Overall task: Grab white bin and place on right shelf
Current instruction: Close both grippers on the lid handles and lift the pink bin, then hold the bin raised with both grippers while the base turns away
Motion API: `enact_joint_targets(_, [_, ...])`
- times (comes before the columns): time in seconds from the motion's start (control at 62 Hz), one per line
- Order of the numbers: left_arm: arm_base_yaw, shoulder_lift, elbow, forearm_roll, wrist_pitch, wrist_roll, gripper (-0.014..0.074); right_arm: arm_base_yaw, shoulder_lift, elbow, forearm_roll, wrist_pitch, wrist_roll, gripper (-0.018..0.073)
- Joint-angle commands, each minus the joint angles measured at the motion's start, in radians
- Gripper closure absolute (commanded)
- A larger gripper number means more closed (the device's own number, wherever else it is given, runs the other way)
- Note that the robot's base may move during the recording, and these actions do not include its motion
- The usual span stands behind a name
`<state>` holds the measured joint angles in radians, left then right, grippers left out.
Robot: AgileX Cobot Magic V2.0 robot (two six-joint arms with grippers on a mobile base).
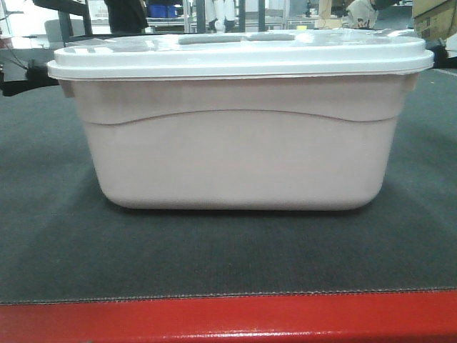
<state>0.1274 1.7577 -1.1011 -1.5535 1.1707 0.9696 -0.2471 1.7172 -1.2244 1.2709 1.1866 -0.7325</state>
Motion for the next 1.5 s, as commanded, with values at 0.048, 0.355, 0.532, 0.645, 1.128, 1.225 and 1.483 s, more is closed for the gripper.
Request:
enact_joint_targets(0.048, [-0.024, -0.041, -0.031, -0.08, 0.08, 0.01, 0.0155, 0.019, -0.024, -0.034, 0.078, 0.125, -0.017, -0.0055])
enact_joint_targets(0.355, [-0.058, -0.041, -0.031, -0.08, 0.08, 0.01, 0.0155, 0.042, -0.018, -0.034, 0.087, 0.127, -0.018, -0.005])
enact_joint_targets(0.532, [-0.063, -0.041, -0.031, -0.082, 0.085, 0.01, 0.0173, 0.045, -0.018, -0.034, 0.087, 0.128, -0.018, 0.0137])
enact_joint_targets(0.645, [-0.063, -0.041, -0.031, -0.083, 0.089, 0.01, 0.0277, 0.045, -0.018, -0.034, 0.089, 0.13, -0.032, 0.0309])
enact_joint_targets(1.128, [-0.063, -0.054, -0.043, -0.184, 0.15, 0.01, 0.0722, 0.045, -0.024, -0.034, 0.222, 0.15, -0.063, 0.0491])
enact_joint_targets(1.225, [-0.063, -0.078, -0.064, -0.182, 0.15, 0.008, 0.0722, 0.045, -0.041, -0.034, 0.257, 0.15, -0.083, 0.0491])
enact_joint_targets(1.483, [-0.072, -0.183, -0.164, -0.177, 0.15, -0.044, 0.0722, 0.045, -0.11, -0.034, 0.399, 0.15, -0.104, 0.0491])
